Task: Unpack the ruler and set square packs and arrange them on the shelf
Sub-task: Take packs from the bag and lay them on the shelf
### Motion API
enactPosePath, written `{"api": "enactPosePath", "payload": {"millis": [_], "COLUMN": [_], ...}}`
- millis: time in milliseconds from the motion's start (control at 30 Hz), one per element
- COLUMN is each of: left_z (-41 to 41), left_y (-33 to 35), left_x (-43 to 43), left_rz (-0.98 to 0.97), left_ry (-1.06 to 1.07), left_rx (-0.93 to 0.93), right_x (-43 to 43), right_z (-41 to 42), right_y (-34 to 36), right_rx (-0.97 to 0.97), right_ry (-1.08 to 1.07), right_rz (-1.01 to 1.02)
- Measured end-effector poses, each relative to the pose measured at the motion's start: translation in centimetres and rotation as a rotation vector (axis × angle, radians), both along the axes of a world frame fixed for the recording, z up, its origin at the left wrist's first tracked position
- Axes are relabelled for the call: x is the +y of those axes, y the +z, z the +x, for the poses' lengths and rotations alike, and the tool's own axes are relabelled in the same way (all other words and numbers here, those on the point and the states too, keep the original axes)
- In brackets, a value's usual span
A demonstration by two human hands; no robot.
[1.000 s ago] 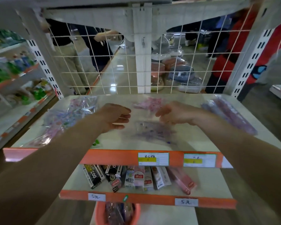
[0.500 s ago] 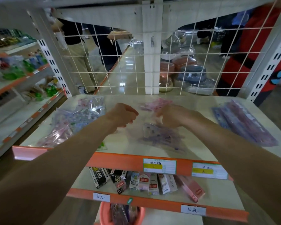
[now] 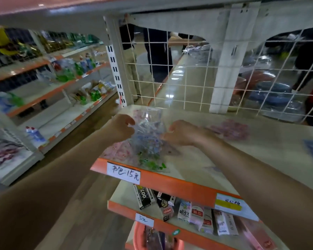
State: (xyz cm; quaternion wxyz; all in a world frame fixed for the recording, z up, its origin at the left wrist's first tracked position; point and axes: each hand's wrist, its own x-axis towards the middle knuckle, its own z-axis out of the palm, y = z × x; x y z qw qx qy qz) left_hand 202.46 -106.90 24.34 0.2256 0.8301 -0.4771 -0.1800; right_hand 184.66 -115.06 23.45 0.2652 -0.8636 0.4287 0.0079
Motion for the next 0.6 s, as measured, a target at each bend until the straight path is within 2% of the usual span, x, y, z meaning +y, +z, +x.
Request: {"api": "enactPosePath", "payload": {"millis": [133,433,600], "left_z": [1.6,3.1,3.2], "left_y": [-1.0,-2.6,-2.9], "left_x": [1.5,1.5,1.2], "left_rz": [0.15,0.175,0.145], "left_ry": [-0.031,-0.149,-0.175], "left_rx": [0.139,-0.044,-0.049], "right_x": [0.6,0.6,0.3], "right_z": [2.6,4.0,3.9], "right_y": [-0.8,-1.0,-0.9], "right_rx": [0.079,0.01,-0.022], "right_ry": [0.032,0.005,-0.003], "right_rz": [-0.074,-0.035,-0.024]}}
